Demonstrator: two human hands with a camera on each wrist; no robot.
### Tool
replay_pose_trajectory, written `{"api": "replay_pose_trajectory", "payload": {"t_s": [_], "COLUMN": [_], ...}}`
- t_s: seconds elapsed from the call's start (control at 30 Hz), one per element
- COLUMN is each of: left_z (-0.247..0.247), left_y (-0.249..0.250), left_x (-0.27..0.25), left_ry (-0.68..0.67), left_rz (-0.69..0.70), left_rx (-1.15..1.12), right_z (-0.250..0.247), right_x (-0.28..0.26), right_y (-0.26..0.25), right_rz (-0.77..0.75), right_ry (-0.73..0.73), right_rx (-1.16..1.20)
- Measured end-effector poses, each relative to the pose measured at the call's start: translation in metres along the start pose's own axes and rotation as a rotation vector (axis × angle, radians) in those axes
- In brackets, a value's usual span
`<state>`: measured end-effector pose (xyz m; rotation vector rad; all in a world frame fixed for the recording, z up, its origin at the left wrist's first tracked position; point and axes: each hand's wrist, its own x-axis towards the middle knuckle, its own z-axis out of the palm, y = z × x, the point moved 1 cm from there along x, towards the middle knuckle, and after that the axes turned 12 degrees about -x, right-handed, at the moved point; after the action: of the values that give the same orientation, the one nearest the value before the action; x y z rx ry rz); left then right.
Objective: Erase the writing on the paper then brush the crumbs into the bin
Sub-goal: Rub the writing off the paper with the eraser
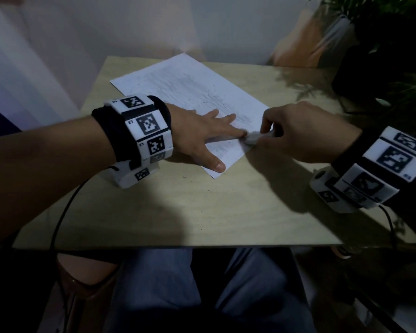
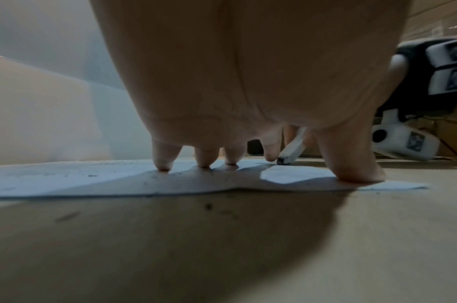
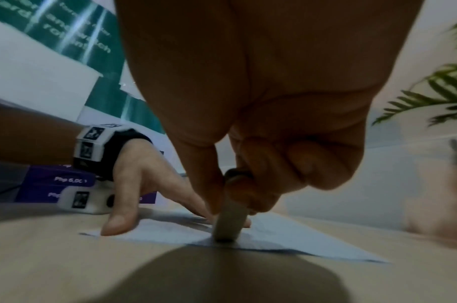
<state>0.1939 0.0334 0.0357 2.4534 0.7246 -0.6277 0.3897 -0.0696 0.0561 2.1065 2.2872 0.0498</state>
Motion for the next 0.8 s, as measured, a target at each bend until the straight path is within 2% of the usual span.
{"api": "replay_pose_trajectory", "payload": {"t_s": [0.07,0.13,0.2,0.3,0.37,0.47,0.53,0.63,0.7,0.8], "left_z": [0.0,0.001,0.001,0.002,0.002,0.002,0.002,0.002,0.001,0.002], "left_y": [-0.002,-0.003,-0.004,-0.004,-0.005,-0.006,-0.005,-0.004,-0.004,-0.004], "left_x": [0.002,0.002,0.003,0.003,0.003,0.004,0.004,0.004,0.003,0.002], "left_ry": [-0.009,-0.01,-0.01,-0.007,-0.004,-0.003,-0.002,-0.001,-0.001,0.002], "left_rz": [-0.002,0.0,-0.003,-0.004,0.0,0.007,0.004,-0.007,-0.001,0.016], "left_rx": [-0.003,-0.012,-0.012,-0.01,-0.022,-0.036,-0.021,-0.006,-0.02,-0.041], "right_z": [0.0,-0.002,-0.005,-0.004,0.003,0.003,-0.003,-0.003,-0.001,-0.006], "right_x": [-0.007,-0.013,-0.01,-0.008,-0.016,-0.027,-0.021,-0.014,-0.021,-0.033], "right_y": [-0.012,-0.02,-0.015,-0.007,-0.019,-0.037,-0.03,-0.019,-0.031,-0.054], "right_rz": [-0.098,-0.158,-0.111,-0.013,-0.06,-0.154,-0.106,0.0,-0.037,-0.145], "right_ry": [-0.019,-0.098,-0.106,-0.01,0.046,-0.01,-0.078,-0.002,0.034,-0.05], "right_rx": [0.013,0.052,0.034,-0.081,-0.13,-0.013,0.035,-0.11,-0.173,-0.013]}}
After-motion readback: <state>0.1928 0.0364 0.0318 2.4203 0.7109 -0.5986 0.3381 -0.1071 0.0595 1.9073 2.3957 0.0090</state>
